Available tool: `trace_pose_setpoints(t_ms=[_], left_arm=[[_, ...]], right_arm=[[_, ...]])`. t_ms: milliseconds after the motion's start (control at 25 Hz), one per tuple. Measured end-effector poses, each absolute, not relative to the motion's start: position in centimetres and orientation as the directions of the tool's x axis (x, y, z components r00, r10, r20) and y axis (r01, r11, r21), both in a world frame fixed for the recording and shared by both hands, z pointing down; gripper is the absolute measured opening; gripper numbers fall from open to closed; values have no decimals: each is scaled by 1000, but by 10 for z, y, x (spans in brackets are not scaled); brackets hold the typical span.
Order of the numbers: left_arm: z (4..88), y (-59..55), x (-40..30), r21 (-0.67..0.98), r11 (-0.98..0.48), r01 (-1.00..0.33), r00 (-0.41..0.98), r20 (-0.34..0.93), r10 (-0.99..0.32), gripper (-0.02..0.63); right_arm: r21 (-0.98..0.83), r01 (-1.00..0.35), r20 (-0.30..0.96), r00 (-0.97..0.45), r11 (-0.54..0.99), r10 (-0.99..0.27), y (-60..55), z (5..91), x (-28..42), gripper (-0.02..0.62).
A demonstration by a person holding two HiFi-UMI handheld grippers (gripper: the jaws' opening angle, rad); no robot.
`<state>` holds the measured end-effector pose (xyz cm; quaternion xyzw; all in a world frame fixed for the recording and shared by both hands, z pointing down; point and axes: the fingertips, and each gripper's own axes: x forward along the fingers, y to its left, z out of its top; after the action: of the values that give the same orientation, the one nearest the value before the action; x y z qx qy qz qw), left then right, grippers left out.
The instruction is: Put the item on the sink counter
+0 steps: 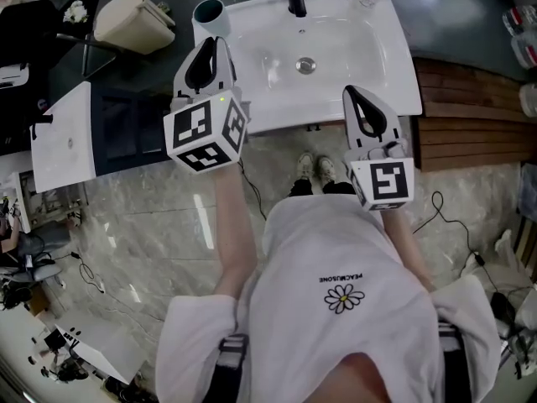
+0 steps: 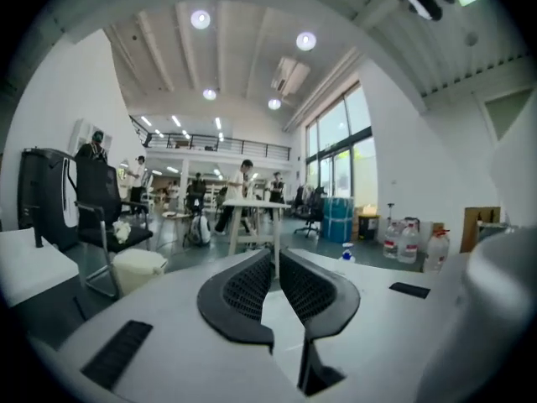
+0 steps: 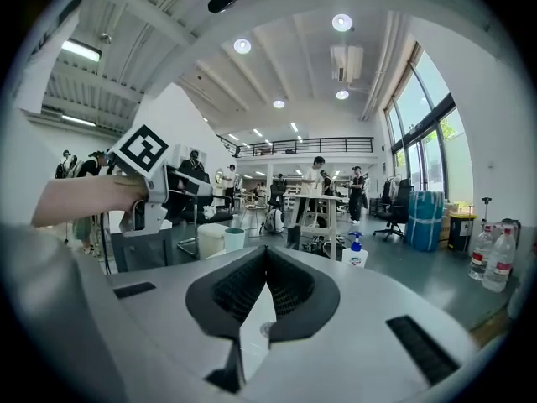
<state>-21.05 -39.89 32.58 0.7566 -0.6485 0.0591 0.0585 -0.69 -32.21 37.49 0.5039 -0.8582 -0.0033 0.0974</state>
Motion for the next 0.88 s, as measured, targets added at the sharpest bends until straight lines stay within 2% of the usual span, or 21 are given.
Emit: trace_pose_setpoints(t_ms=[160,280,440,880], left_arm=[[295,-370,-170,-4,-220,-975,220,-4,-975,25],[289,-348,-150,-45,-212,-976,214,-76,-974,17],[289,-329,-135,-55,-176,-983,181,-97,-979,15],[318,-319,-132,-101,-186,-977,188,-14,-982,15]], right_arm=[[108,-863,119,-482,494,-868,-321,367,-7,11],[109,-864,94,-483,491,-871,-319,361,-7,11],[120,-865,61,-483,487,-873,-319,352,-7,11],[190,-854,59,-482,484,-874,-312,347,-8,11]])
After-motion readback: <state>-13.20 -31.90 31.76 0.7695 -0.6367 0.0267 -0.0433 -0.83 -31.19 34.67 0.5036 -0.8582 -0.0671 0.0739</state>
